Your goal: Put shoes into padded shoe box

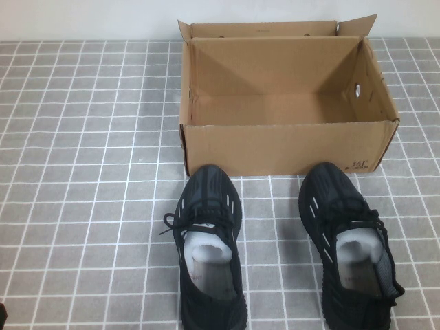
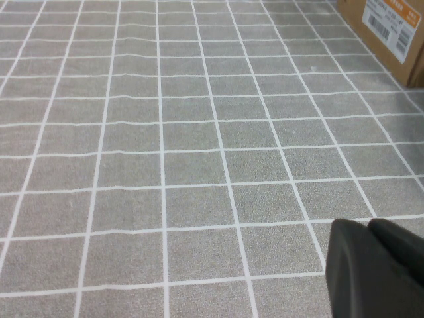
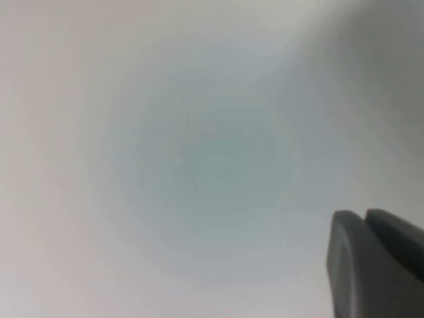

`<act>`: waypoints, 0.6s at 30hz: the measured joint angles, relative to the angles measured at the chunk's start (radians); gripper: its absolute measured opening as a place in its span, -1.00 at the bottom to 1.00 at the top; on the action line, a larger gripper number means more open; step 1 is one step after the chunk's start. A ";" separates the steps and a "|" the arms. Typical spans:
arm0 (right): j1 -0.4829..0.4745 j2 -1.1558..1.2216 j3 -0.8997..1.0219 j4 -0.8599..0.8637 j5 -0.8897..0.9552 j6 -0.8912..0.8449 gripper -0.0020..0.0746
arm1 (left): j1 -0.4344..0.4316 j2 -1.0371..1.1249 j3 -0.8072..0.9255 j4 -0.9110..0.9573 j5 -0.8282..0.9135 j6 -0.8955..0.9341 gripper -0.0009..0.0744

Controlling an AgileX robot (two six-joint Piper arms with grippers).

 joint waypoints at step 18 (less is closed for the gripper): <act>0.000 0.149 -0.406 0.000 0.599 0.138 -0.97 | 0.000 0.000 0.000 0.000 0.000 0.000 -0.99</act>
